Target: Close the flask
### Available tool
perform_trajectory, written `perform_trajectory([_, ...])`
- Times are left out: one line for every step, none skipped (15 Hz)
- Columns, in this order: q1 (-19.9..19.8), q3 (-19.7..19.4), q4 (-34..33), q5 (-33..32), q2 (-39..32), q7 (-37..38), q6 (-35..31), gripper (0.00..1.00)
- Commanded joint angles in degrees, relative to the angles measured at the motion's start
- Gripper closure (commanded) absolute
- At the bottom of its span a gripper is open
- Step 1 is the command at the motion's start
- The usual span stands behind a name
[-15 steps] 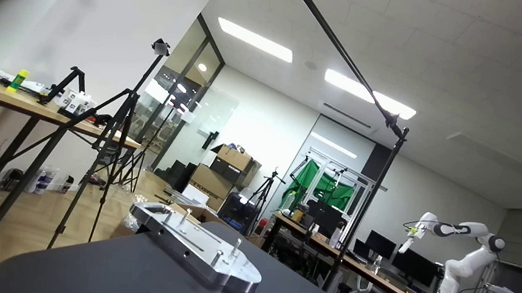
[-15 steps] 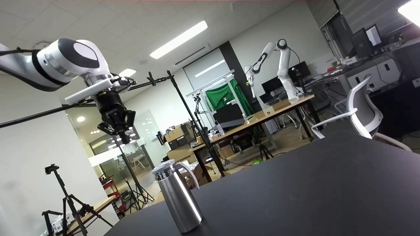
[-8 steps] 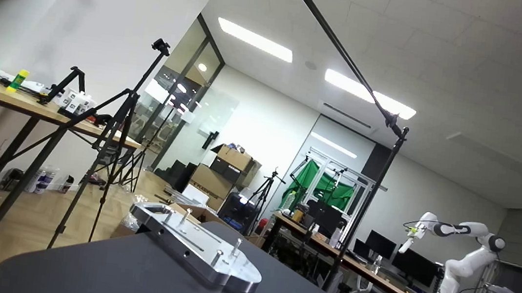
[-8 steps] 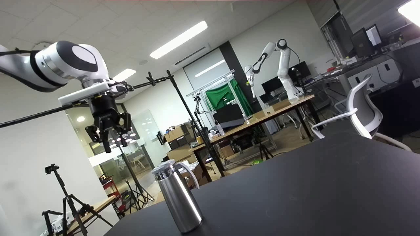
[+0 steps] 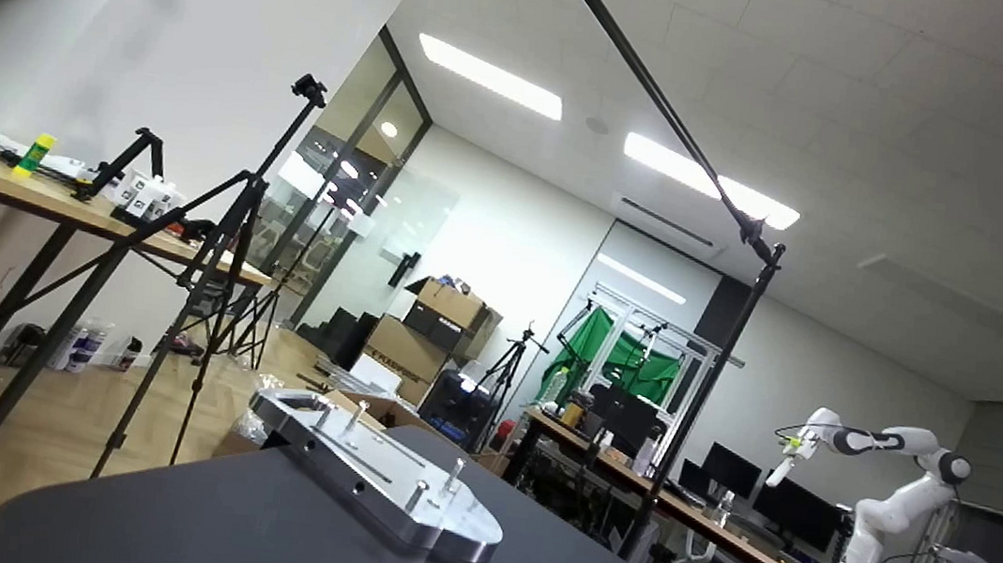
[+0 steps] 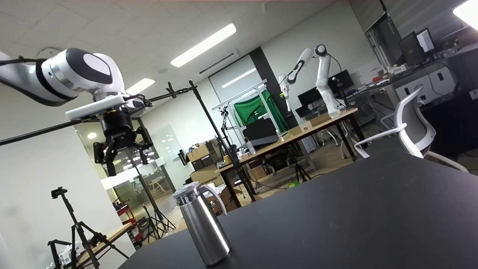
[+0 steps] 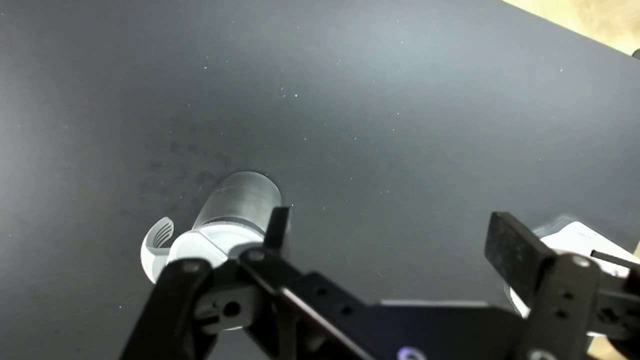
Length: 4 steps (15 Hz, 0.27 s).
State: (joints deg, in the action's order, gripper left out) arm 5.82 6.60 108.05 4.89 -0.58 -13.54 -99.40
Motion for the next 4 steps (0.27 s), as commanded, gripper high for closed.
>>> perform_trajectory([0.1,-0.1,-0.2,0.0,-0.1,0.0,0.2,0.0])
perform_trajectory([0.1,-0.1,-0.2,0.0,-0.1,0.0,0.2,0.0])
perform_trajectory([0.1,-0.1,-0.2,0.0,-0.1,0.0,0.2,0.0])
perform_trajectory([0.1,-0.1,-0.2,0.0,-0.1,0.0,0.2,0.0])
